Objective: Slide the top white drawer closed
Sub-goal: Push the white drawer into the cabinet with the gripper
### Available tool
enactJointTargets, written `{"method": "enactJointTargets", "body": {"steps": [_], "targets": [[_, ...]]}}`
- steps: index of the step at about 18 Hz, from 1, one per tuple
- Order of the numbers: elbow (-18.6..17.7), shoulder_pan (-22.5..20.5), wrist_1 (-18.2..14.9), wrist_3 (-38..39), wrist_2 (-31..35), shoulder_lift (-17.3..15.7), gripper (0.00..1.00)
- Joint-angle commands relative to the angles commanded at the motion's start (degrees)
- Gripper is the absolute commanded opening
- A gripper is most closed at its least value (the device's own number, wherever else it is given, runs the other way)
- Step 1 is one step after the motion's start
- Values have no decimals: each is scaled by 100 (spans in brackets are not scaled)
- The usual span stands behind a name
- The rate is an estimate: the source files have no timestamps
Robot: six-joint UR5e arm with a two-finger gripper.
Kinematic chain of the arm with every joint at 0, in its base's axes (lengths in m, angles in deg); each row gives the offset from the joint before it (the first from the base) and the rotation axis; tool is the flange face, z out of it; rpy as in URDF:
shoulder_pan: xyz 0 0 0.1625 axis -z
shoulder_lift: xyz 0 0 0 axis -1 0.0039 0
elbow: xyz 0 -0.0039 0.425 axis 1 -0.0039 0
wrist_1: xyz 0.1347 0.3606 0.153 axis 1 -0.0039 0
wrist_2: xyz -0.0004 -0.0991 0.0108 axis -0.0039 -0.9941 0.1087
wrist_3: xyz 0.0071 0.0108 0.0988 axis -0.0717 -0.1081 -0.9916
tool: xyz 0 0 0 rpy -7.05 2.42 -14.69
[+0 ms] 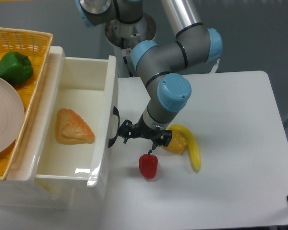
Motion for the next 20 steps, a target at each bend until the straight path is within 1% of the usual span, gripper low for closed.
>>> {"method": "enactJointTargets", "body": {"steps": [4,9,20], "targets": [[-9,27,0,0,-9,0,100],[-9,167,0,9,-9,-9,100],[0,562,26,0,44,-61,100]]}}
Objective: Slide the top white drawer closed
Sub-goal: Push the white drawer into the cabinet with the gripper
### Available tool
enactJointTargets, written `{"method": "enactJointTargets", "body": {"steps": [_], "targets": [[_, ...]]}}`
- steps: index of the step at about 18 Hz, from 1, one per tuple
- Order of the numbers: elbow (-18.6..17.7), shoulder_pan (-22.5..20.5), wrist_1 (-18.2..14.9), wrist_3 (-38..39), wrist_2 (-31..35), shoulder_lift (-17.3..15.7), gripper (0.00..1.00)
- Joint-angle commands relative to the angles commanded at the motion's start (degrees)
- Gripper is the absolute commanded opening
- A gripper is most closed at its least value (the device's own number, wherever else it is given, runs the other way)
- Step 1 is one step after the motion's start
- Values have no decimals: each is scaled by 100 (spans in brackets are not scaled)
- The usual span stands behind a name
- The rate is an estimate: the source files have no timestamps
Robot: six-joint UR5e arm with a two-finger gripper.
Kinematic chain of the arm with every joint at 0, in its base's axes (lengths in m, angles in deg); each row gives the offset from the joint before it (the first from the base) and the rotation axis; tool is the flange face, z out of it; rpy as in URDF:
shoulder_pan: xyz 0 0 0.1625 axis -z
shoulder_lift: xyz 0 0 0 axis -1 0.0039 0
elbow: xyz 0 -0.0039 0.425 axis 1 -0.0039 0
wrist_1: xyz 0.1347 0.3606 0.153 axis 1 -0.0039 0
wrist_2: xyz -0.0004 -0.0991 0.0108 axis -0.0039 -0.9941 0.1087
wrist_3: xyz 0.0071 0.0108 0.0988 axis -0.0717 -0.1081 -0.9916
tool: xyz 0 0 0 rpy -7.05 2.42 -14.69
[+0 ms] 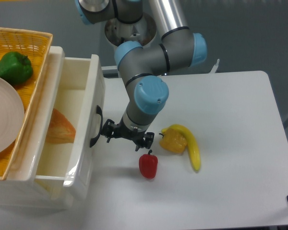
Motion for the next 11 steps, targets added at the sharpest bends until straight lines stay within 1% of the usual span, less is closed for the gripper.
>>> {"method": "enactJointTargets", "body": {"steps": [8,11], "targets": [[9,246,26,0,0,-35,100],[9,264,35,0,9,-35,100]]}}
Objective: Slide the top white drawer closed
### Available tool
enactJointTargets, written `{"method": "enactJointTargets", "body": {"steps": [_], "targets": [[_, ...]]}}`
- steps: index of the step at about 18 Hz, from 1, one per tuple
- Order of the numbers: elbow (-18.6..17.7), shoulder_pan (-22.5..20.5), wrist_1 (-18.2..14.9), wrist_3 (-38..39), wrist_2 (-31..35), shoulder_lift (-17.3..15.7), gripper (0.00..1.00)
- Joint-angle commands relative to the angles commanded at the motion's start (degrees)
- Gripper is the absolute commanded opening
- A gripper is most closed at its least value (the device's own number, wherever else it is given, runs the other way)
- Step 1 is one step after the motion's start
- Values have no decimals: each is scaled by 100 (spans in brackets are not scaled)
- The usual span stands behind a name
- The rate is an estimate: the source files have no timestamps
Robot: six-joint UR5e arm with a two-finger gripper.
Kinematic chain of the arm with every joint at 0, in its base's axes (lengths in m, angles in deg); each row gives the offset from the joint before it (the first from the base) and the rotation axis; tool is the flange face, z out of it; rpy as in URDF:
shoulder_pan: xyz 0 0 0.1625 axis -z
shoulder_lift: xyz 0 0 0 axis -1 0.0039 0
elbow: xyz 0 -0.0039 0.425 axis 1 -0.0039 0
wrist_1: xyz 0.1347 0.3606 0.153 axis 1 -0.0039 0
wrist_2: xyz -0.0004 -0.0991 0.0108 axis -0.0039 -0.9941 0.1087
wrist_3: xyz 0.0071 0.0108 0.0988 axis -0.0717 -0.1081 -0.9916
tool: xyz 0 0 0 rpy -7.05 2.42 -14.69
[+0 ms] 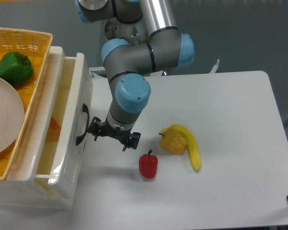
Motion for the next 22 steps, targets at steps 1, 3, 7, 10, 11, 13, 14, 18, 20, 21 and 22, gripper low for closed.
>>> {"method": "enactJointTargets", "body": {"steps": [1,3,7,10,11,13,14,18,20,21,22], "targets": [[0,35,0,0,0,0,100],[0,70,0,0,0,0,100],[0,140,0,0,9,0,100],[0,193,0,0,0,0,100],[0,193,0,9,0,9,100],[0,255,0,9,0,17,100],[9,255,0,9,0,18,100],[9,264,0,-9,0,18,100],[9,255,9,-44,-9,9,100],[9,237,9,-44,0,9,100],[17,229,9,-53,0,17,100]]}}
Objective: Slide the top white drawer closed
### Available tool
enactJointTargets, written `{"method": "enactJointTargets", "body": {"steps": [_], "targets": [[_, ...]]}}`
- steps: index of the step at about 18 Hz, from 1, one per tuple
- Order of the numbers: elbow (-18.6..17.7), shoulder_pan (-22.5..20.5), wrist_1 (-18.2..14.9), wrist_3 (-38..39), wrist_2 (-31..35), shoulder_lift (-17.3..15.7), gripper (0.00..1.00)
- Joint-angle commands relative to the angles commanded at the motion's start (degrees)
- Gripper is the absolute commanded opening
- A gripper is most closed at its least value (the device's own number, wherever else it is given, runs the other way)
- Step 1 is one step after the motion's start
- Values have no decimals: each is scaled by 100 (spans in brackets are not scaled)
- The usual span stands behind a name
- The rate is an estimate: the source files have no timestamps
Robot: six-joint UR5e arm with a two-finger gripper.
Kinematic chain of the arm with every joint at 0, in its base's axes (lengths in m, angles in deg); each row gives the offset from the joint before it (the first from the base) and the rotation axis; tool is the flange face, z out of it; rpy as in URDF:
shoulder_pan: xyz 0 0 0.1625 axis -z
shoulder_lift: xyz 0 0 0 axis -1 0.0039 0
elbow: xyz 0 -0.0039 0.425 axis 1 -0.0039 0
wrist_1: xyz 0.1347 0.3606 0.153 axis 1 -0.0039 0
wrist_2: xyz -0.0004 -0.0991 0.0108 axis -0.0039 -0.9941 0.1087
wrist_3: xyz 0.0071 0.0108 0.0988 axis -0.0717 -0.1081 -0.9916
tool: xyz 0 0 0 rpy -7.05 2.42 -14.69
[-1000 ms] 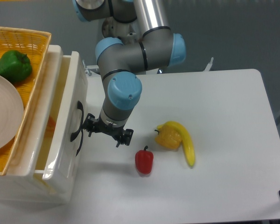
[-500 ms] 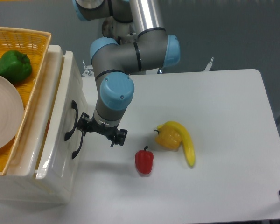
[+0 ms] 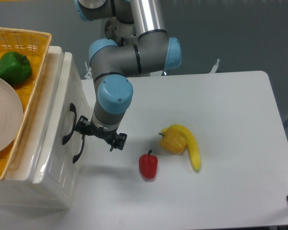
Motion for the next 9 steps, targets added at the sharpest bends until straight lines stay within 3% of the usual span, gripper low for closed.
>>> {"method": "enactJointTargets", "body": {"steps": [5,9], "targets": [[211,-333,17,-61,9,0,100],[237,-676,0,-833,9,-17,100]]}}
